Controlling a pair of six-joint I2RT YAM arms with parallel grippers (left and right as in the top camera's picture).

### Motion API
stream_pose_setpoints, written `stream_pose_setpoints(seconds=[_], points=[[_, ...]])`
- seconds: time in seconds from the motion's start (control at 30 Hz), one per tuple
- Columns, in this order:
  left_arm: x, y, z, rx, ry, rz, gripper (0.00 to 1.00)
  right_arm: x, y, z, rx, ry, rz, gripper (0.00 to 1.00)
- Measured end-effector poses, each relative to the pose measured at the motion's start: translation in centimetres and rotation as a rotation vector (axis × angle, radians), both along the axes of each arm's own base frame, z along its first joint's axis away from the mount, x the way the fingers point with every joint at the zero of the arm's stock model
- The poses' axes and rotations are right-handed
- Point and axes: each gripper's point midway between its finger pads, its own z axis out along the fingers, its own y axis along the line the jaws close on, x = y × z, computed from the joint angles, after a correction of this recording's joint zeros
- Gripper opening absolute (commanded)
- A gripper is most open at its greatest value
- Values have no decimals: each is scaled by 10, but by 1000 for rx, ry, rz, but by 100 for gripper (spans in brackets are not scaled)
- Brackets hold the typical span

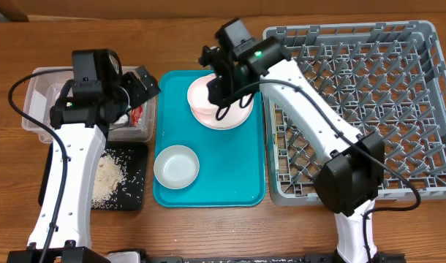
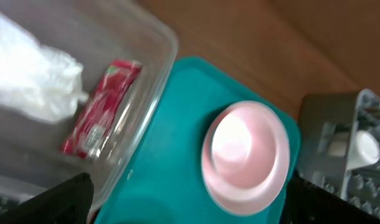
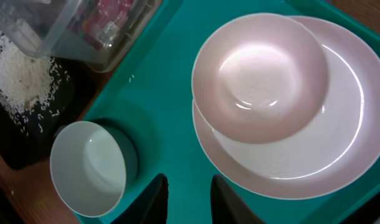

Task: Sort waste into correct bins and load items into the dishwasher
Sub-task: 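Move the right gripper to the pink bowl on the plate and grip its rim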

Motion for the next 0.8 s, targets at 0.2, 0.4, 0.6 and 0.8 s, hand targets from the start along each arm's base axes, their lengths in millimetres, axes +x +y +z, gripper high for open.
stream_pose_setpoints(seconds=[0.2, 0.4, 0.6, 0.8], points=[[5, 16, 2, 73, -19, 60, 100, -3, 13, 2, 14, -16, 2, 26], [3, 48, 3, 280, -16, 97, 100, -6, 28, 6, 36, -40, 19, 35], [-8, 89, 7, 650, 61, 21, 100, -3, 41, 1, 53, -59, 32, 54], [-13, 104, 12, 814, 111, -42, 100, 7, 52, -32, 23, -64, 39, 55]])
